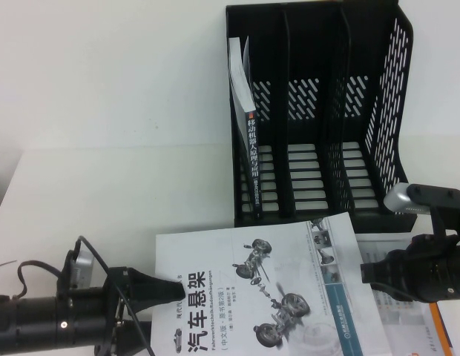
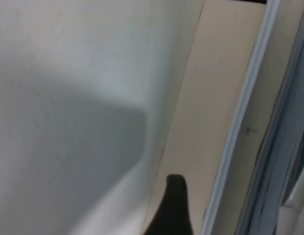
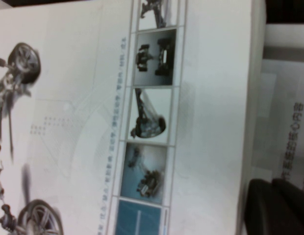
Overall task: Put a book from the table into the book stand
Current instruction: Push book with right arm
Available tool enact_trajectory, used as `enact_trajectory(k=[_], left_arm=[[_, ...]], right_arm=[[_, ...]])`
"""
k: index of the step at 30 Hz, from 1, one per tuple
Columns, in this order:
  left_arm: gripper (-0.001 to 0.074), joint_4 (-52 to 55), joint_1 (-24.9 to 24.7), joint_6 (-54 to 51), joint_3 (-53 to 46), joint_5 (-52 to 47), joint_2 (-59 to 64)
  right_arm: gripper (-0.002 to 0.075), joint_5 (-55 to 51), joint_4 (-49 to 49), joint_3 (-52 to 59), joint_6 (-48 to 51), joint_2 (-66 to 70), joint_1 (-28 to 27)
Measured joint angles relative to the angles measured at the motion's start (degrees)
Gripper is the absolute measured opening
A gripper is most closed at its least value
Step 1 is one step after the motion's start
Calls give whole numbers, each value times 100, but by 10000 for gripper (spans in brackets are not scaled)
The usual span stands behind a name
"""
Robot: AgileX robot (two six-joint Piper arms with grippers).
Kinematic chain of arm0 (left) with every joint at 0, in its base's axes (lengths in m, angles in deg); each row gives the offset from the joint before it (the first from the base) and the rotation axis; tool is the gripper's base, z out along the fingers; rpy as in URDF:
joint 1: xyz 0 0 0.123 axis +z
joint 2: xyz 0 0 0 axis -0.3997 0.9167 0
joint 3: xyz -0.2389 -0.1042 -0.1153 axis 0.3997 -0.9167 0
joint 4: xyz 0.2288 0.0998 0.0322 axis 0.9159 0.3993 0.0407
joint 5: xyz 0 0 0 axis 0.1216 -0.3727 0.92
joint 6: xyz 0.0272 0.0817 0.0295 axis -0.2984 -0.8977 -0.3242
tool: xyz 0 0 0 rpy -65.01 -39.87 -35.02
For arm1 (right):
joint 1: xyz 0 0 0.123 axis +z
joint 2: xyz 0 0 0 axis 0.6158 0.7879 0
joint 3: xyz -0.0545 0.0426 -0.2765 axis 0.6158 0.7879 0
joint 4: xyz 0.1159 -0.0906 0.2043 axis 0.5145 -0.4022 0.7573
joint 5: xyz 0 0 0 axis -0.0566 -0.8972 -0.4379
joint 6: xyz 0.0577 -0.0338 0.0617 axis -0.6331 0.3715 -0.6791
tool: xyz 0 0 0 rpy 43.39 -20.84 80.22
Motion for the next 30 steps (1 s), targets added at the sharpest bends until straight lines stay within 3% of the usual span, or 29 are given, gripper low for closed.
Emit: enact_trajectory(k=[5,16,24,30], left_arm=[[583,-196,-59,-64,-192,-21,0],[582,-298,-949,-152,-230,-69,0],[468,-302,-981,-119,-230,-102,0],[466,-290,-981,-2,-230,-112,0]], right_arm=[[-3,0,0,0,0,0,0],[-3,0,0,0,0,0,0],[-4,0,0,0,0,0,0],[-3,0,0,0,0,0,0]])
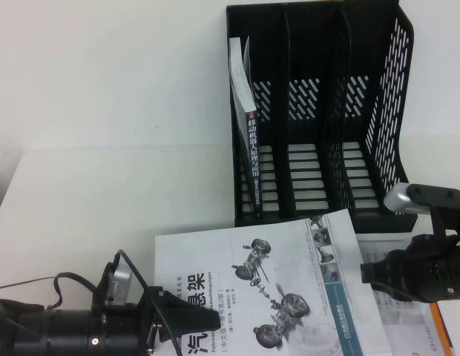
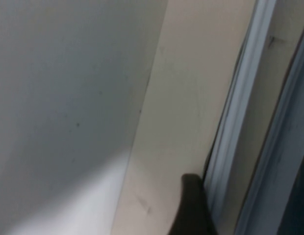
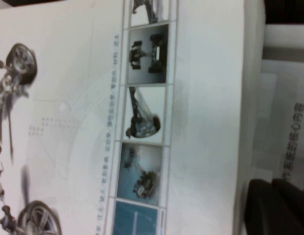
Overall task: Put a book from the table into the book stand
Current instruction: Push book with right arm
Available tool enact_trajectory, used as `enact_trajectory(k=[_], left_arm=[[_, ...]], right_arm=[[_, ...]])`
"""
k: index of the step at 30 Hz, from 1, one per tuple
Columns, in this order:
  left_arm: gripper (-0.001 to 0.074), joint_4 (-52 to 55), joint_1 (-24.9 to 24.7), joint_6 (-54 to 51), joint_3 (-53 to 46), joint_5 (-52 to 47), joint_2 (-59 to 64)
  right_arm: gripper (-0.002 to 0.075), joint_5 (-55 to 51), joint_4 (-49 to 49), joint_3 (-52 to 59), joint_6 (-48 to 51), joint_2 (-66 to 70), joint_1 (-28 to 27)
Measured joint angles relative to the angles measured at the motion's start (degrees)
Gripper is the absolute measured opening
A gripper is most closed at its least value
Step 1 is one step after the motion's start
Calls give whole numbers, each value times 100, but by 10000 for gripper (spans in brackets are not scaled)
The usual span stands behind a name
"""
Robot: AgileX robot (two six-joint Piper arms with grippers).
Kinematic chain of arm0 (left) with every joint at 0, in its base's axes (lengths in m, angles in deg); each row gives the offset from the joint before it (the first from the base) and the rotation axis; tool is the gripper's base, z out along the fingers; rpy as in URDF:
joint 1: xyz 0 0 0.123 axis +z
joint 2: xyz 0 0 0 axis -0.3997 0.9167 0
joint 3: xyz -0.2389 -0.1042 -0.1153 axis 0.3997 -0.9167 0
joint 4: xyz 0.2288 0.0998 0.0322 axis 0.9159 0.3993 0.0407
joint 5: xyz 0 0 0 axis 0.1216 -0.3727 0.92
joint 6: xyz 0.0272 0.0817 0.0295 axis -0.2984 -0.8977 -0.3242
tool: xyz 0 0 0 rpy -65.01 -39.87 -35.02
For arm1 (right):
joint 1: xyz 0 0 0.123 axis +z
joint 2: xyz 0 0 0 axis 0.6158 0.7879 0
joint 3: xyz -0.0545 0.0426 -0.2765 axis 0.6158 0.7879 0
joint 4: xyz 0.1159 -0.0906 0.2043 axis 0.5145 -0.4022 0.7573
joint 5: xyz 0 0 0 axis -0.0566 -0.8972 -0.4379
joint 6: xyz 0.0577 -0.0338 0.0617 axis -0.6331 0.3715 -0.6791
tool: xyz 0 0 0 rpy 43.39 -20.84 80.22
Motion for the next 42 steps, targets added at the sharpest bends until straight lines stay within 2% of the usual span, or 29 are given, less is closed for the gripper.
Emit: enact_trajectory(k=[18,27,42], left_arm=[[465,34,-36,228,0,158,-187],[465,46,-36,273,0,164,-190],[465,46,-36,214,0,164,-190]], right_arm=[[-3,-9,12,0,275,-23,0],[-3,-397,-300,11,275,-592,0],[-3,-661,-457,11,216,-352,0]])
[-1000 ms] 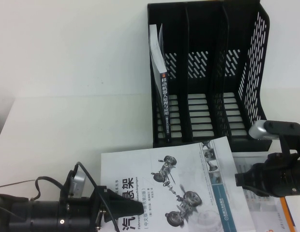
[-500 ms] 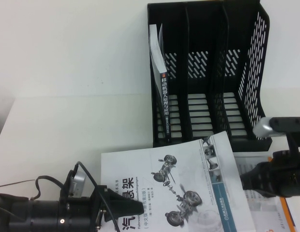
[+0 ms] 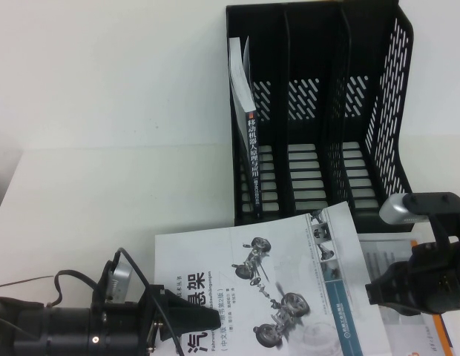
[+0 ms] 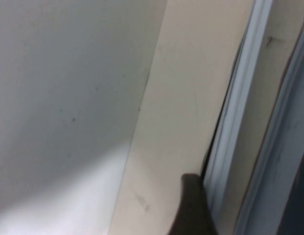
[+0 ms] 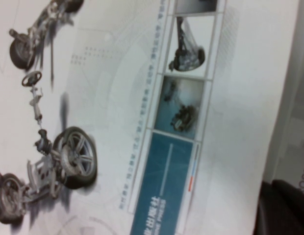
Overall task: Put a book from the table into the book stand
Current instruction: Push book with right arm
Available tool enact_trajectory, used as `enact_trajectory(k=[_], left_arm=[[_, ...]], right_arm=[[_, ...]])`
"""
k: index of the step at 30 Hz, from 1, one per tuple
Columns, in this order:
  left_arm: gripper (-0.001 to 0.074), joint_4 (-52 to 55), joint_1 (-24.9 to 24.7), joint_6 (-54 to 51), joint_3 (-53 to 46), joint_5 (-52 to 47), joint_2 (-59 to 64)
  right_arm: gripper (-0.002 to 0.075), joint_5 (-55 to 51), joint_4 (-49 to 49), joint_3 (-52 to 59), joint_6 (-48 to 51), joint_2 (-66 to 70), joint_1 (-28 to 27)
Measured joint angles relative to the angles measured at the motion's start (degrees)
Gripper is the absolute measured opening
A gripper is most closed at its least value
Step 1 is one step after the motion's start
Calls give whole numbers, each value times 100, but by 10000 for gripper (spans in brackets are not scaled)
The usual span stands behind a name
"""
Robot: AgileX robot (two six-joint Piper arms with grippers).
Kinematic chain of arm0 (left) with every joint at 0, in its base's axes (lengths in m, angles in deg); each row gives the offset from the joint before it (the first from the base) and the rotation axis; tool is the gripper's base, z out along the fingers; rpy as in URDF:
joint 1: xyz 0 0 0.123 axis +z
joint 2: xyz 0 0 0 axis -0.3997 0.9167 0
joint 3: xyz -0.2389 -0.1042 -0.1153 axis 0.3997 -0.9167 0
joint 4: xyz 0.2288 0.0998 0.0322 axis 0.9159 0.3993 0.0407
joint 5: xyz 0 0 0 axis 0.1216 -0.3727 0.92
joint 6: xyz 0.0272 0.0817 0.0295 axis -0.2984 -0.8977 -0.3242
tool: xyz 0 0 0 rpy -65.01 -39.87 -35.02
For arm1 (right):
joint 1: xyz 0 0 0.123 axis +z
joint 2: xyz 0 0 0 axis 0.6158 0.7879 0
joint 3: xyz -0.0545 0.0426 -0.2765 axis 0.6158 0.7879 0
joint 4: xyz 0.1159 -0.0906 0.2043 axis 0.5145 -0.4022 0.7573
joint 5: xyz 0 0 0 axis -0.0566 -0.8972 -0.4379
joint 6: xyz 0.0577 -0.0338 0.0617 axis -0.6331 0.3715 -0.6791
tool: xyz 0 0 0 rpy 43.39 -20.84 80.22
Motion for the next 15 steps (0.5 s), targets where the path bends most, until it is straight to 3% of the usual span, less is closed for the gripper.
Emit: enact_trajectory(k=[9,15], left_arm=[[473,-10,0,0,0,0,0],[521,12,79,11,0,14,-10]], right_arm=[[-3,-22,0,0,-20,0,0],[-3,-22,0,0,-20,0,0]])
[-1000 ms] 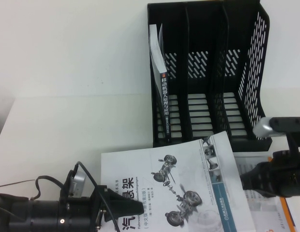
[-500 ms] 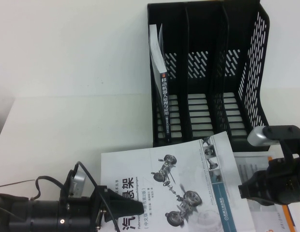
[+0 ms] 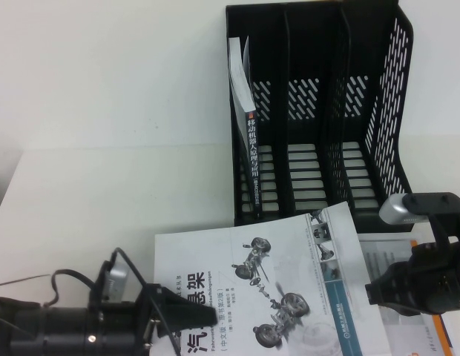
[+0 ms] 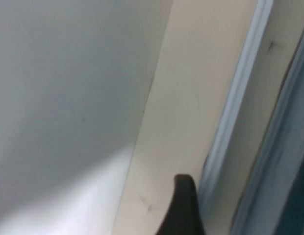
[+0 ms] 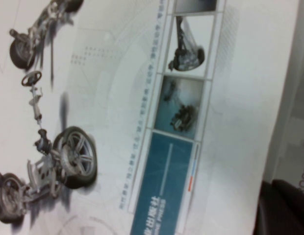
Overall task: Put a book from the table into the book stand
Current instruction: Push book with right arm
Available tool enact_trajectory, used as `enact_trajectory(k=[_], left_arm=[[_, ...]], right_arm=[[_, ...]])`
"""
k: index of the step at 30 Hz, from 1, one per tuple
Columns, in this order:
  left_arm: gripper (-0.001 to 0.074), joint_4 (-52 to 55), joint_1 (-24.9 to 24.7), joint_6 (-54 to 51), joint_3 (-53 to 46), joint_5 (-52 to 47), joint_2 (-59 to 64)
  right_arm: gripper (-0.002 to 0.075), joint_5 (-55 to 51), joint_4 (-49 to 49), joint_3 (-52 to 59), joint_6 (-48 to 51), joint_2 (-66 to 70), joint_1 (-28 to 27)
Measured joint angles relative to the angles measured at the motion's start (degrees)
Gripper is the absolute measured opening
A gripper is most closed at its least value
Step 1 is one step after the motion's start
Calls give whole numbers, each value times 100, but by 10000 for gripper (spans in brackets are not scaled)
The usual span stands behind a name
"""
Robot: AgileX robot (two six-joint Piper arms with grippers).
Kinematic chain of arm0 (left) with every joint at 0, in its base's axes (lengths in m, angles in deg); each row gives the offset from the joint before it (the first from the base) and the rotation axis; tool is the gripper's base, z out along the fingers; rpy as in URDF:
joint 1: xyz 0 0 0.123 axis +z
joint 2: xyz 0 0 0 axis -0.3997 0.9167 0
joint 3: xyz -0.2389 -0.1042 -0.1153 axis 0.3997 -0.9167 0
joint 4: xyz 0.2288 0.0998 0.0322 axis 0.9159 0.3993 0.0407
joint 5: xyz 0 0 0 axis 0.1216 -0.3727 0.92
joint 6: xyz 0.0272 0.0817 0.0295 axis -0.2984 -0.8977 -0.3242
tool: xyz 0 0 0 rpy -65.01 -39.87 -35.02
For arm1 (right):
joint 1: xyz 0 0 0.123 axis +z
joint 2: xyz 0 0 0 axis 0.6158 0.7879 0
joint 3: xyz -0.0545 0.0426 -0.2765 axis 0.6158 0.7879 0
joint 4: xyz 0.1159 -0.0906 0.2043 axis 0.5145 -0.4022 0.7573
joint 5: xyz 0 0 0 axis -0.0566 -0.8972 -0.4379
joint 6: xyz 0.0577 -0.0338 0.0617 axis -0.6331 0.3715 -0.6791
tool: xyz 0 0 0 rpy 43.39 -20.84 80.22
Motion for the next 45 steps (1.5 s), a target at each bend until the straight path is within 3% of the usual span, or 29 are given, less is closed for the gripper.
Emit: enact_trajectory(k=[11,45], left_arm=[[531,34,631,94,0,-12,-616],[531,177,631,60,0,52,-533]], right_arm=[[-3,-13,0,0,10,13,0],[-4,-13,37,0,20,13,0]])
